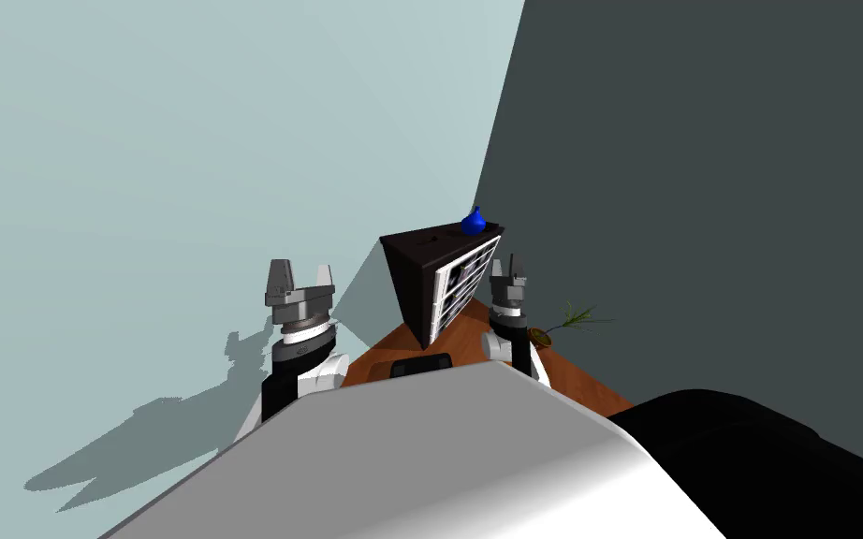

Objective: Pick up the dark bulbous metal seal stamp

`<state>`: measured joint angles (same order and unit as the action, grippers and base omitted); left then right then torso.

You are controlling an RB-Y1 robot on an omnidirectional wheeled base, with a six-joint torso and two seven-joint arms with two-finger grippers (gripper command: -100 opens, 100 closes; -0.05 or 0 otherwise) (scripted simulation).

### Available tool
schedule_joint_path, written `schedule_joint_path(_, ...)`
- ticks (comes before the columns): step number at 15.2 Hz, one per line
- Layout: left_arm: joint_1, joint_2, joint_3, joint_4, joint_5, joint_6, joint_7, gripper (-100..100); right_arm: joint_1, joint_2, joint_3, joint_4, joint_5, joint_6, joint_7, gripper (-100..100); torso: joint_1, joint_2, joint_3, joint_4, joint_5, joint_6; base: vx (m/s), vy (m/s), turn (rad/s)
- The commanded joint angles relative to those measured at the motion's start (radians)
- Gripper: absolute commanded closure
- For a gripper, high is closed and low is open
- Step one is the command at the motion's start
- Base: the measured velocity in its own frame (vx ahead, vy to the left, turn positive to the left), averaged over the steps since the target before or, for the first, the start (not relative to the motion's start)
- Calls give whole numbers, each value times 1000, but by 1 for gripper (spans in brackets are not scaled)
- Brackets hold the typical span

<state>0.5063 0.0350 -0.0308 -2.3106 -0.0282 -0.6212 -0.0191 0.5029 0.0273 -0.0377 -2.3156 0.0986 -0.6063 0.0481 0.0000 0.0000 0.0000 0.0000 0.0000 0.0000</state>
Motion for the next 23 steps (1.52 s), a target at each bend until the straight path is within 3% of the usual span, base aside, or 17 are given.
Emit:
schedule_joint_path(1,0,0,0,0,0,0,0,0,10,-35,-16,6,4,-6,2,-100,0,0,0,0,0,0,-6,2,62)
schedule_joint_path(3,0,0,0,0,0,0,0,0,21,-61,-32,12,8,-12,4,-100,-1,1,0,0,0,0,-16,-3,105)
schedule_joint_path(7,0,0,0,0,0,0,0,0,73,-148,-109,42,27,-41,13,-100,-1,2,1,0,0,0,-27,-5,147)
schedule_joint_path(8,0,0,0,0,0,0,0,0,73,-148,-109,42,27,-41,13,-100,-1,2,1,0,0,0,-30,-4,116)
schedule_joint_path(9,0,0,0,0,0,0,0,0,96,-177,-144,55,35,-54,17,-100,-1,2,1,1,0,0,-31,2,161)
schedule_joint_path(10,0,0,0,0,0,0,0,0,96,-177,-144,55,35,-54,17,-100,-1,3,1,1,0,0,-28,0,140)
schedule_joint_path(11,0,0,0,0,0,0,0,0,122,-206,-178,69,45,-68,22,-100,-1,3,1,1,0,0,-32,0,195)
schedule_joint_path(14,0,0,0,0,0,0,0,0,151,-235,-224,85,55,-84,27,-100,-1,3,2,1,0,0,-34,-3,164)
schedule_joint_path(15,0,0,0,0,0,0,0,0,183,-264,-253,102,66,-101,32,-100,-1,3,2,1,0,0,-32,-1,294)
schedule_joint_path(16,0,0,0,0,0,0,0,0,183,-264,-269,102,66,-101,32,-100,-1,3,2,1,0,-1,-30,-6,204)
schedule_joint_path(17,0,0,0,0,0,0,0,0,217,-293,-296,120,78,-119,38,-100,-1,3,2,1,0,0,-32,-3,204)
schedule_joint_path(19,0,0,0,0,0,0,0,0,217,-293,-317,120,78,-119,38,-100,-1,3,2,1,0,0,-29,-3,128)
schedule_joint_path(20,0,0,0,0,0,0,0,0,254,-321,-351,139,91,-139,45,-100,-1,2,1,1,0,0,-25,5,199)
schedule_joint_path(21,0,0,0,0,0,0,0,0,254,-321,-368,139,91,-139,45,-100,-1,2,1,0,0,0,-26,1,216)
schedule_joint_path(22,0,0,0,0,0,0,0,0,291,-350,-393,159,105,-159,51,-100,-1,2,1,1,0,0,-29,-1,286)
schedule_joint_path(23,0,0,0,0,0,0,0,0,292,-350,-414,159,105,-159,51,-100,-1,2,1,0,0,-1,-30,-4,222)
